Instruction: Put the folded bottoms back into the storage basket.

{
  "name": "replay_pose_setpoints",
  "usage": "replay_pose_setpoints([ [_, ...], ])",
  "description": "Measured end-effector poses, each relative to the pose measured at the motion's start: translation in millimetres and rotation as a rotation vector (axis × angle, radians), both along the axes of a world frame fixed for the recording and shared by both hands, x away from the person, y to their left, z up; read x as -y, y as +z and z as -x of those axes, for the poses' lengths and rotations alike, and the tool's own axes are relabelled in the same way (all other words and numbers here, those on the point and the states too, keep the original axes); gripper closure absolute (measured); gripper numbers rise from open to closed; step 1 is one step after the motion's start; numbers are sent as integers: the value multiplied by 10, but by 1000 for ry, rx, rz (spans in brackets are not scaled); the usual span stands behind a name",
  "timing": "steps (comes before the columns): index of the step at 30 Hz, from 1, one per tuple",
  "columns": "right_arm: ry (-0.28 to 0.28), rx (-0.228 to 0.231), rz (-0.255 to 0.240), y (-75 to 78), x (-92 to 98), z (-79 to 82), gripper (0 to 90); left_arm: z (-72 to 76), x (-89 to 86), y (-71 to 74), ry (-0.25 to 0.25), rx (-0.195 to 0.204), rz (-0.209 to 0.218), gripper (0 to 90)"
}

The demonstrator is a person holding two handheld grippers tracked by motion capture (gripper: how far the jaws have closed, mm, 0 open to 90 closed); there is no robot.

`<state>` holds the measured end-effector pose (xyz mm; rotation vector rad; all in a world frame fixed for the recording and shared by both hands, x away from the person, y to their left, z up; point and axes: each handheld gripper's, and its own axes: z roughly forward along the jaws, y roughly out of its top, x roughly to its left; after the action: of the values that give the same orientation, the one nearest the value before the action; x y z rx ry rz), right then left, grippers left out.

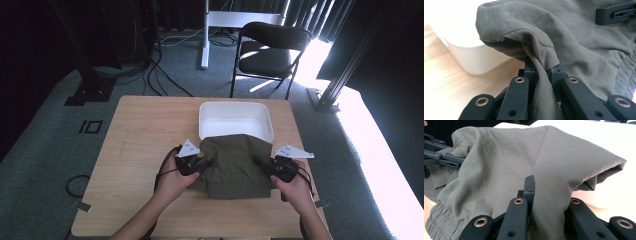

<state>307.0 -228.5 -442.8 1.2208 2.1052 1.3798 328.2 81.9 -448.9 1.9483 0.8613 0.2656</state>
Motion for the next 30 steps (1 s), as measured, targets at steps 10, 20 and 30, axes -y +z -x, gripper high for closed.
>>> replay_pose_setpoints([
  [10, -33, 25, -43, 325, 46, -300, 795, -312, 40, 304, 14, 44, 23, 826],
  [20, -77, 16, -68, 510, 50, -665, 796, -657, 74, 465, 25, 45, 41, 827],
  [30, -127, -4, -79, 565, 15, -1056, 796, -1068, 128, 510, 71, 38, 46, 828],
])
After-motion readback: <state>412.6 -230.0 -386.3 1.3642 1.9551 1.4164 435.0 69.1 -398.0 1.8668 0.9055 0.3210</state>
